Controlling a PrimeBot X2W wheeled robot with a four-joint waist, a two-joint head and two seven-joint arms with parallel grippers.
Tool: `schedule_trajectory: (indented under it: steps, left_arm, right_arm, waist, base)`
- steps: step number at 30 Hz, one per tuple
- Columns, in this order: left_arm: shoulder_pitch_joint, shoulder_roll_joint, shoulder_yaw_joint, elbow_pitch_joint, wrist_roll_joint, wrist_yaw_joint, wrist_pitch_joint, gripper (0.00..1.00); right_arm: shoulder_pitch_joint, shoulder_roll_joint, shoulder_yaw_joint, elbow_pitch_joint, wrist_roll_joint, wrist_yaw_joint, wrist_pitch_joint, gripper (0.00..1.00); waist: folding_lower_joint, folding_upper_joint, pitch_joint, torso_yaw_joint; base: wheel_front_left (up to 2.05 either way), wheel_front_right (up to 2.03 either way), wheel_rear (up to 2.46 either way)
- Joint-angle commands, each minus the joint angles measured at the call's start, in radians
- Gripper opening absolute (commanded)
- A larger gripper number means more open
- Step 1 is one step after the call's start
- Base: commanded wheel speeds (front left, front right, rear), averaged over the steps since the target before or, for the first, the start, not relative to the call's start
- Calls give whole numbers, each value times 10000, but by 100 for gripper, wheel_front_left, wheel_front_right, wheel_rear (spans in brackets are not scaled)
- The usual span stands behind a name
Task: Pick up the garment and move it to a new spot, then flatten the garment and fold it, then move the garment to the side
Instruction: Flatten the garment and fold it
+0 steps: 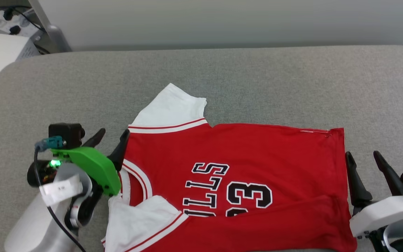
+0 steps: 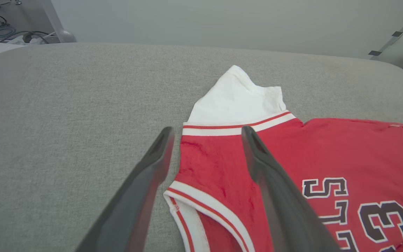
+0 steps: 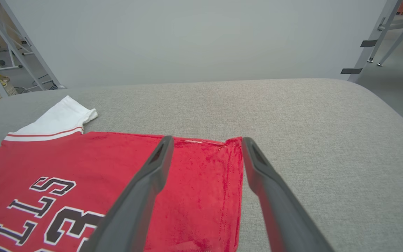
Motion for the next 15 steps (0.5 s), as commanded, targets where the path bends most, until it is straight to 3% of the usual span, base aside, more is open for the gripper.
schedule_trajectory:
  steps: [1, 8, 10, 11, 15]
  left_arm:
    - [-597, -10, 15, 182, 159, -170, -74, 100]
    - [-2989, 146, -299, 1166, 145, -1126, 742, 100]
    - [-3680, 289, -555, 1514, 21, -1365, 1370, 100]
    - [-4689, 543, -950, 1915, -337, -1549, 2395, 100]
    - [-5794, 915, -1462, 2306, -976, -1599, 3736, 100]
  right_arm:
    - [-322, 80, 6, -160, -117, -7, -139, 100]
    - [-1111, 254, 138, -424, -251, -7, -489, 100]
    - [-1327, 283, 209, -353, -210, -7, -577, 100]
    - [-1574, 319, 289, -227, -117, -7, -678, 100]
    - [-1822, 349, 397, -6, 47, -7, -843, 100]
  waist:
    - [0, -1, 747, -397]
    - [0, -1, 1940, -928]
    - [0, -1, 2190, -1080]
    - [0, -1, 2535, -1306]
    - [0, -1, 2978, -1572]
  base:
    - [0, 0, 0]
    - [0, 0, 0]
    - [0, 0, 0]
    - [0, 0, 0]
    - [0, 0, 0]
